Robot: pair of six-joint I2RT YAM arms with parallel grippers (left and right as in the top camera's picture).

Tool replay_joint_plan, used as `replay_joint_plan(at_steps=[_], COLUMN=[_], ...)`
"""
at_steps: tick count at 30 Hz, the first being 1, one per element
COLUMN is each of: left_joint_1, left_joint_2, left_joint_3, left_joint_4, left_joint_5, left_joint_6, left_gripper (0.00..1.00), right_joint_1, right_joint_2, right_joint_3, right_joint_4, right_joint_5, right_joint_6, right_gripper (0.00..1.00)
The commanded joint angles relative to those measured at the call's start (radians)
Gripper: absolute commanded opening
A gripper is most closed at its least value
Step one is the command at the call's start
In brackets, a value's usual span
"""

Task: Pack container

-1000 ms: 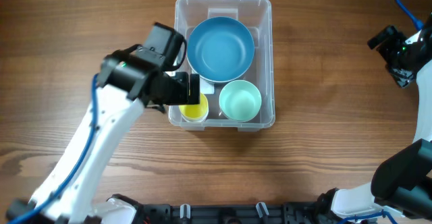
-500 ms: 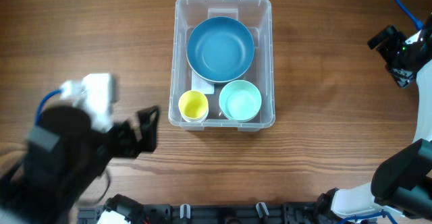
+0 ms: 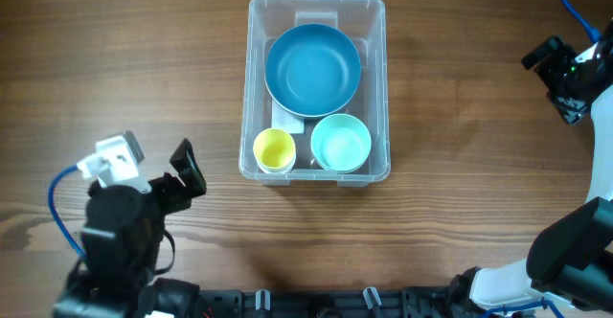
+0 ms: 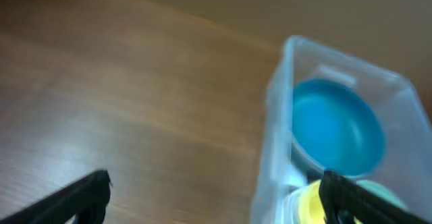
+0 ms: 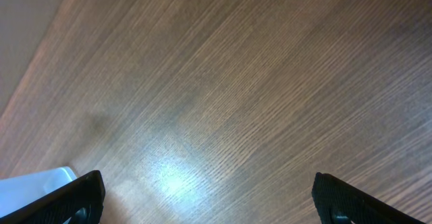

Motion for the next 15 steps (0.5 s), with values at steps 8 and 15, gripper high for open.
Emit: replay_joint_plan(at_steps=[8,15], left_joint_1=[0.108,0.139], left_joint_2=[-0.357,-0.468], left_joint_3=[-0.518,-0.591], left_joint_4=[0.233,0.232], left_joint_5=[0.080,0.080], left_joint_6=[0.003,0.004], left_gripper=[1.00,1.00], right_joint_1=[0.002,0.002], right_joint_2=[0.008,0.008], right_joint_3=[0.000,0.000], right_joint_4=[0.003,0.003], right_joint_5=[-0.002,-0.002], right_joint_6=[0.005,0.005], right_gripper=[1.00,1.00])
